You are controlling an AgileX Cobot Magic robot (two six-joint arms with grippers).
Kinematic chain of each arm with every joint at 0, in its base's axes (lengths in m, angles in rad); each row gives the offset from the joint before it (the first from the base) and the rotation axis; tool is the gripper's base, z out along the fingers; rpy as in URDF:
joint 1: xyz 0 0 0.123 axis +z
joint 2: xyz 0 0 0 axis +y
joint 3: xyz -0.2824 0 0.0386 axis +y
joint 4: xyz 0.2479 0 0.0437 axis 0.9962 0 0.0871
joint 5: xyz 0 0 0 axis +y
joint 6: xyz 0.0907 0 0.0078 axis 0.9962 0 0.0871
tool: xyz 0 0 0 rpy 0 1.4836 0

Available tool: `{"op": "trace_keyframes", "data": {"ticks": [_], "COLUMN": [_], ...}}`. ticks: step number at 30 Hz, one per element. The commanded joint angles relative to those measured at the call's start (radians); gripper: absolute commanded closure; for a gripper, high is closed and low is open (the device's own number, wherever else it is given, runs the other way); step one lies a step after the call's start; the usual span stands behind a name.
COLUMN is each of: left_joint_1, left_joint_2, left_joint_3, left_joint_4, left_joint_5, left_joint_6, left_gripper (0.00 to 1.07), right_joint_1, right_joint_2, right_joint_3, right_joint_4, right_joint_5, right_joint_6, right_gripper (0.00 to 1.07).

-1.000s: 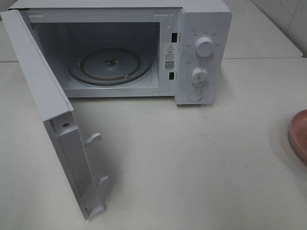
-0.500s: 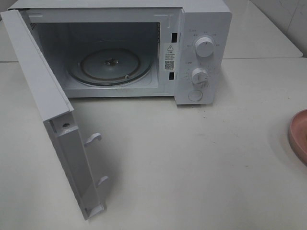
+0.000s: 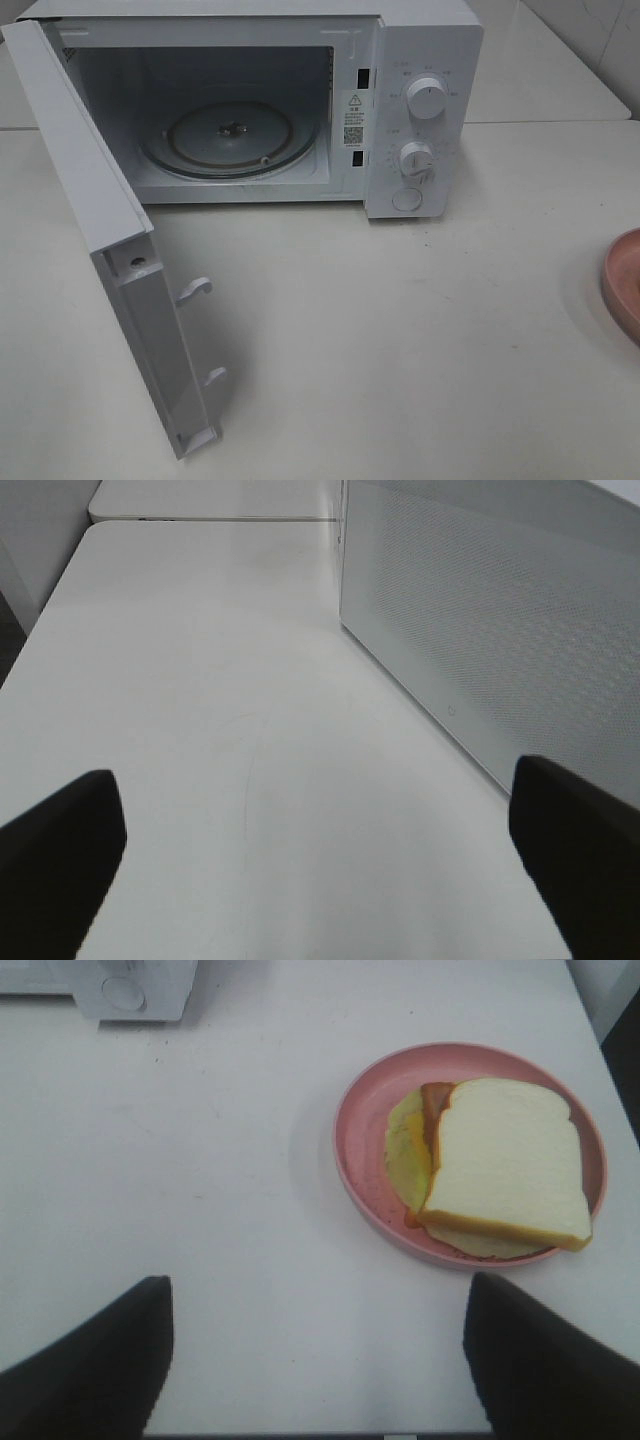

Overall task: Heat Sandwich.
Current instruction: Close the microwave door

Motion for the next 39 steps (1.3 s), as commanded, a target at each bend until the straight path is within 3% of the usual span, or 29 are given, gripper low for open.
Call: {"op": "trace_keyframes", "data": {"ticks": [1,8,39], "left_joint_1": [0.000,0.000,0.000], "left_joint_2": [-0.027,-0.027,-0.027], "left_joint_3": [0.003,0.003,0.003], "left_joint_4": [-0.001,-0.001,-0.001], "left_joint_5": [0.001,0.001,0.001], "left_joint_6": [0.000,0.000,0.000], "left_gripper": [0.05,0.05,0.05], "right_joint_1": [-0.040,-0.066,-0.066], "right_joint_2": [-0.074,-0.169,-0.167], "right_joint_3": [0.003,0.003,0.003], "right_joint_4": [0.004,0.009,0.026], "right_joint_5": [-0.003,-0.003,-0.003], "right_joint_6": [-0.014,-0.019,-0.040], "right_gripper": [0.31,0.31,0.31]}}
